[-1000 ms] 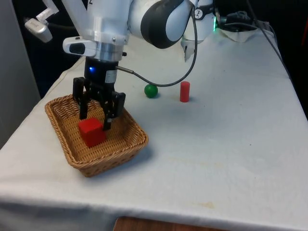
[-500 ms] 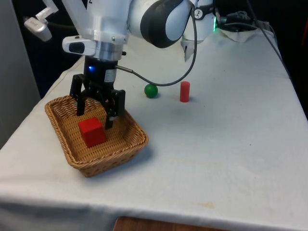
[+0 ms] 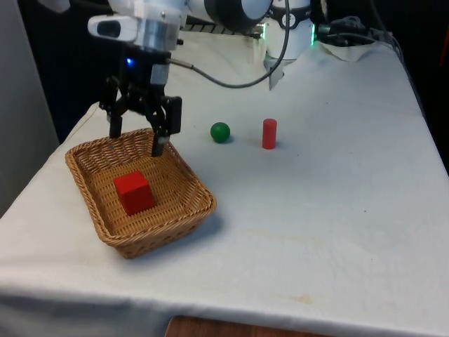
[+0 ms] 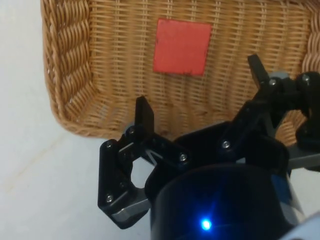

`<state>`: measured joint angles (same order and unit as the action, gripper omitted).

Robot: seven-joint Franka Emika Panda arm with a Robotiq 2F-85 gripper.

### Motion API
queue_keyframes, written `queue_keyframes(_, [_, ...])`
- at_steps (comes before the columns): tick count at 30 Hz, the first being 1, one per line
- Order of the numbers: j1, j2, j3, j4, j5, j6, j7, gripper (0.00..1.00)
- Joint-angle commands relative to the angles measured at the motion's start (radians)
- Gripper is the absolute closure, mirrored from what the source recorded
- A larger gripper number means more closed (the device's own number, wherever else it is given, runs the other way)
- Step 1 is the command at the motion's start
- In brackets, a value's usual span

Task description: Pick up the object to the left of the cylinder and place it into the basket.

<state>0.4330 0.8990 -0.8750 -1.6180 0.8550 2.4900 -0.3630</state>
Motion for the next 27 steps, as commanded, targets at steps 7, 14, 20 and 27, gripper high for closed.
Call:
queue_keyframes(7, [0.049, -0.064, -0.025, -0.084, 0.000, 0.019, -0.020, 0.00])
queue_keyframes(14, [0.084, -0.114, -0.028, -0.157, 0.001, 0.058, -0.029, 0.00])
queue_keyframes(20, [0.091, -0.134, -0.025, -0.175, -0.001, 0.066, -0.028, 0.00])
queue_keyframes(27, [0.121, -0.202, -0.029, -0.241, -0.005, 0.101, -0.041, 0.00])
